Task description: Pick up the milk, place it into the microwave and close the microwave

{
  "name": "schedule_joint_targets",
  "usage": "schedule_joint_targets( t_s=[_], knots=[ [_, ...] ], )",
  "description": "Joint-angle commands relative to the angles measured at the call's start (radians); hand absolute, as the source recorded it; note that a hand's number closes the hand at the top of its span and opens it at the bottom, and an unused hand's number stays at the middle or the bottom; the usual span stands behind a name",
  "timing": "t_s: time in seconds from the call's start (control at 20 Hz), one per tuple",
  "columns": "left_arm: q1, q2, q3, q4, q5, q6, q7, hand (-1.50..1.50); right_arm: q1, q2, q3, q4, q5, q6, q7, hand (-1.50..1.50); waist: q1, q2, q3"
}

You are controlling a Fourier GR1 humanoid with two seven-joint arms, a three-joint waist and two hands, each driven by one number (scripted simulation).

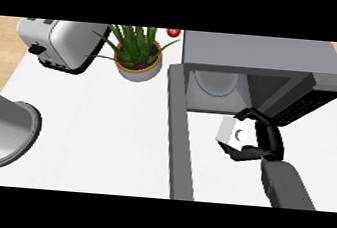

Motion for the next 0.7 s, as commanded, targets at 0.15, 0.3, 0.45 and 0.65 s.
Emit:
schedule_joint_targets(
  t_s=[0.15, 0.3, 0.45, 0.65],
  knots=[
    [0.02, -0.02, 0.039, 0.013, 0.055, -0.07, -0.015, -1.5, -0.003, 0.037, 0.048, -0.264, 0.023, -0.092, 0.247, 1.5, 0.007, 0.003, 0.0],
    [-0.075, 0.048, 0.061, 0.087, 0.05, -0.034, -0.004, -1.5, -0.154, 0.056, 0.03, -0.16, 0.053, -0.155, 0.291, 1.5, 0.011, 0.006, 0.001],
    [0.007, -0.015, 0.057, -0.034, 0.081, -0.032, 0.045, -1.5, -0.188, 0.1, 0.053, -0.108, 0.112, -0.253, 0.294, 1.5, 0.019, 0.006, 0.001],
    [-0.094, -0.012, 0.011, 0.049, -0.029, -0.026, 0.022, -1.5, -0.359, 0.03, 0.025, 0.046, 0.177, -0.28, 0.338, 1.5, 0.021, 0.013, 0.001]
  ],
)
